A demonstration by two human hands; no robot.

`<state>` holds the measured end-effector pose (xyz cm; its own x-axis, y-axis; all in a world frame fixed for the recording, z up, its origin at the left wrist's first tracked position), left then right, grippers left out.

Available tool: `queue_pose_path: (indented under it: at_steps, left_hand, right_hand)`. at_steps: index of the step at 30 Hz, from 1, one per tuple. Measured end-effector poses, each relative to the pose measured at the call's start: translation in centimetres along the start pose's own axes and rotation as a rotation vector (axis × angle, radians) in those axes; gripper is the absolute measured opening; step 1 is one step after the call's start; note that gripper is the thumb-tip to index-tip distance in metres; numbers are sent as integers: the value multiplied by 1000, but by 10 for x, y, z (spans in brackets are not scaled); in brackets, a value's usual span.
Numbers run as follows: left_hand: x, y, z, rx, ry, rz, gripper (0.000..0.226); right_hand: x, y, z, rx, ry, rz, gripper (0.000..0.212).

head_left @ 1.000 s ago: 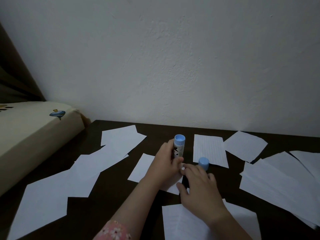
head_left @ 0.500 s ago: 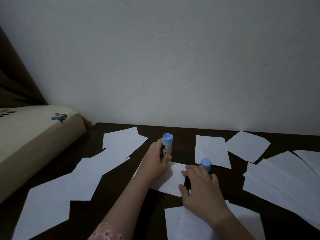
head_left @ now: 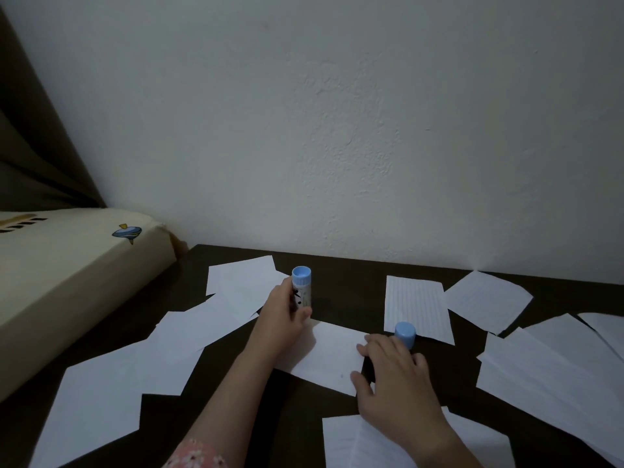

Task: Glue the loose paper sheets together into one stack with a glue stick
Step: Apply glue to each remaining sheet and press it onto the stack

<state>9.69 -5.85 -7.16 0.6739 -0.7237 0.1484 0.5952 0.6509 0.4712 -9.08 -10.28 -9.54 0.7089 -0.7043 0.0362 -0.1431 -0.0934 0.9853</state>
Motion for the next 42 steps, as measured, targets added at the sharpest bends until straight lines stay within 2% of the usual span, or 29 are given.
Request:
queue_pose_path:
  at_steps: [8, 13, 14, 17, 21, 26, 32, 35, 38, 42]
  left_hand:
    - [-1, 11, -5, -27, 28, 83, 44]
    - [-20, 35, -19, -510, 178, 349, 45]
    - [-23, 40, -19, -560, 189, 402, 47]
    - [-31, 50, -9, -522, 144, 469, 51]
    - [-47, 44, 9, -556, 118, 425, 56]
    - [-69, 29, 28, -531, 84, 259, 59]
    - [-83, 5, 29, -417, 45, 121, 50]
    - [-82, -6, 28, -400, 39, 80, 46]
    - [-81, -19, 32, -346, -9, -7, 41]
    - [-79, -36, 34, -267, -72, -124, 43]
  right_hand:
    - [0, 1, -2, -19, 16, 9, 48]
    - [-1, 2, -2, -23, 30, 32, 44]
    - [-2, 2, -2, -23, 31, 38, 44]
    - [0, 3, -1, -6, 11, 46, 43]
    - [0, 4, -4, 0, -8, 63, 48]
    - [-3, 7, -2, -27, 9, 99, 44]
    - [-6, 8, 0, 34, -20, 114, 31]
    - [-5, 12, 5, 90, -16, 144, 17]
    - [-4, 10, 12, 101, 0, 101, 37]
    - [-6, 6, 13, 119, 40, 59, 40]
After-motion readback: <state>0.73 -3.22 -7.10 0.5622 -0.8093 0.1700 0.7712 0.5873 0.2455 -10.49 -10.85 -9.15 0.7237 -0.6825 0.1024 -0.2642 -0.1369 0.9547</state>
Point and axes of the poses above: each hand's wrist, its own x-axis towards the middle knuckle, its own y-axis out of the back of the hand, z = x × y, the point moved 7 cm from there along x, towards the middle knuckle, and after that the axes turned 13 degrees about -x, right-handed, at the moved point
